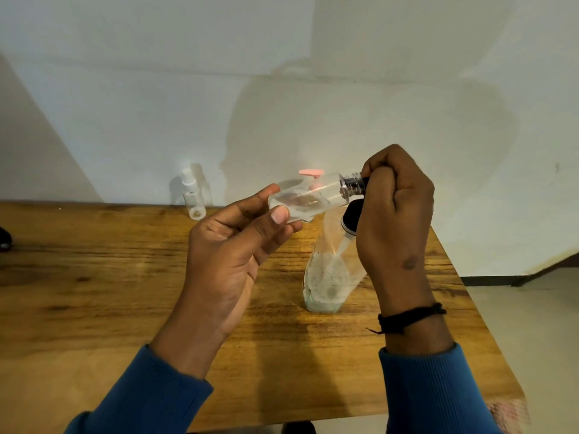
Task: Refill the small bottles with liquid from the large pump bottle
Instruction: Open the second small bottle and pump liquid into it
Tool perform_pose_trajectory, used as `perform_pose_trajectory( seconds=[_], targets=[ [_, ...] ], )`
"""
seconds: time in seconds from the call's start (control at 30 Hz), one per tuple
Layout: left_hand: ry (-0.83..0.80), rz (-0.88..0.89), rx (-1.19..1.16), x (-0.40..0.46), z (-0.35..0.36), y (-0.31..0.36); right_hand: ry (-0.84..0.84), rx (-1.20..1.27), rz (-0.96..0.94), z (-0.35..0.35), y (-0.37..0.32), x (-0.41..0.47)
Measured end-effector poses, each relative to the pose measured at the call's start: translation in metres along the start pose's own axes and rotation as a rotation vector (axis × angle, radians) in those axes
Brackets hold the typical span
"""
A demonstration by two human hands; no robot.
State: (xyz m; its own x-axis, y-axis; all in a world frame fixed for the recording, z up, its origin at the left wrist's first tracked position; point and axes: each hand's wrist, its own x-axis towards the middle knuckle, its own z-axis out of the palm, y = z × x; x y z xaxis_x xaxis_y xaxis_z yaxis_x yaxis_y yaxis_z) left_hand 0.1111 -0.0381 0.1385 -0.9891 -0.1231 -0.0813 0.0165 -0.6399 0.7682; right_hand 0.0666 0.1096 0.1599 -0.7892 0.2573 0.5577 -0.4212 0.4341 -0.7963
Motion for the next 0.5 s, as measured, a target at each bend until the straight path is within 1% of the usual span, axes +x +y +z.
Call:
perform_pose_trajectory(
  seconds=[0.27, 0.4, 0.5],
  targets=[
    [0.006, 0.004, 0.004, 0.0002, -0.0008, -0.0015, 0.022, 0.036, 0.026, 0.0057, 0.0015, -0.0034],
    [0.000, 0.011, 0.006, 0.0006, 0.0008, 0.0009, 0.040, 0.009, -0.004, 0.0028, -0.0003, -0.0004],
    [0.006, 0.009, 0.003, 0.0004, -0.0006, -0.0003, 0.033, 0.067, 0.023, 0.0065, 0.0013, -0.0038]
  ],
)
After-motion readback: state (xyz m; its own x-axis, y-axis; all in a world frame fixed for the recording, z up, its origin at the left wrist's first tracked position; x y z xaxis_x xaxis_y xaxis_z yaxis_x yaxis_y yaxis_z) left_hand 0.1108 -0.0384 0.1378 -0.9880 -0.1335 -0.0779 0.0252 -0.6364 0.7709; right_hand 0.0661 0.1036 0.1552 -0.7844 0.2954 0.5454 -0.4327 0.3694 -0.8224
